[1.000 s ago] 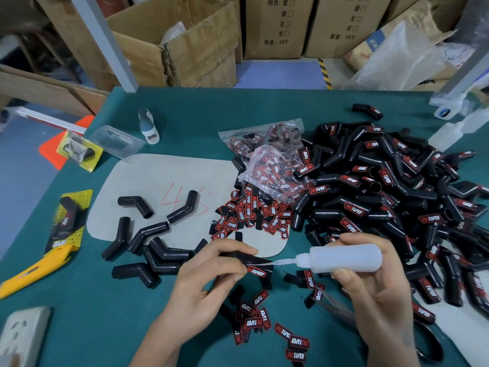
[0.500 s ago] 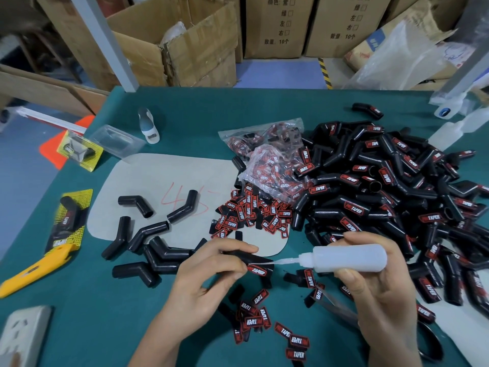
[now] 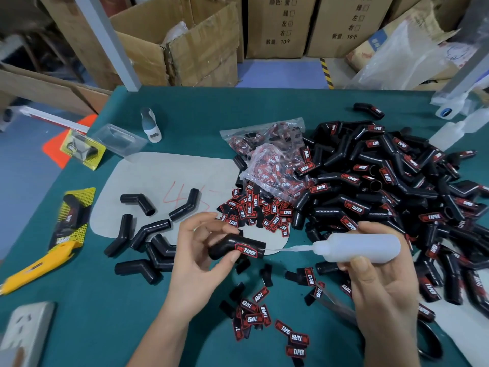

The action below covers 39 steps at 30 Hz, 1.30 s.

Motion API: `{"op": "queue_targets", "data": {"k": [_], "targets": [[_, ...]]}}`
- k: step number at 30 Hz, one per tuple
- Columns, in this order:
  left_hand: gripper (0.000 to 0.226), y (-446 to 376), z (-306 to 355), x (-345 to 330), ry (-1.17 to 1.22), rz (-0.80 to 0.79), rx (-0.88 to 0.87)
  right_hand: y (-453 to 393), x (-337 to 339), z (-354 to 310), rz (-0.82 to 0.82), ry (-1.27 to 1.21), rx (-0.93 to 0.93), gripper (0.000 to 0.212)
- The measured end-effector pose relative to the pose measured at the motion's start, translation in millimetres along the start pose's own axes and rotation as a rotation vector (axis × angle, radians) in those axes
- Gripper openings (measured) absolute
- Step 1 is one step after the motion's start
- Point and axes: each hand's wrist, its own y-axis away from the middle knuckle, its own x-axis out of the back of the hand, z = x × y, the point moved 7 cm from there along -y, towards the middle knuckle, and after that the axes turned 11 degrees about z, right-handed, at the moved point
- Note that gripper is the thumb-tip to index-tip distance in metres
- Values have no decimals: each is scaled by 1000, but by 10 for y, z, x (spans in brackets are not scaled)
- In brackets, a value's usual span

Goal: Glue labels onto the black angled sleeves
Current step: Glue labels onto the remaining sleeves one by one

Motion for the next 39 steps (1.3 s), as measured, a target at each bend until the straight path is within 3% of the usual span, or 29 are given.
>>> {"op": "queue_targets", "data": {"k": [4, 8, 13, 21, 31, 39], "targets": [[41, -29, -40, 50, 100, 83, 77, 15, -36, 4, -4, 2, -3, 41], [34, -20, -148, -7, 300, 92, 176, 16, -46, 36, 6, 7, -18, 41], [51, 7, -227, -45, 408, 107, 310, 2, -60, 77, 20, 35, -50, 52], [43, 102, -249, -144, 419, -70, 356, 32, -125, 137, -4, 45, -79, 57], [58, 134, -164, -197, 460, -157, 294, 40, -122, 120, -13, 22, -90, 57], [57, 139, -143, -179, 478, -174, 271, 74, -146, 109, -38, -19, -61, 41]]}}
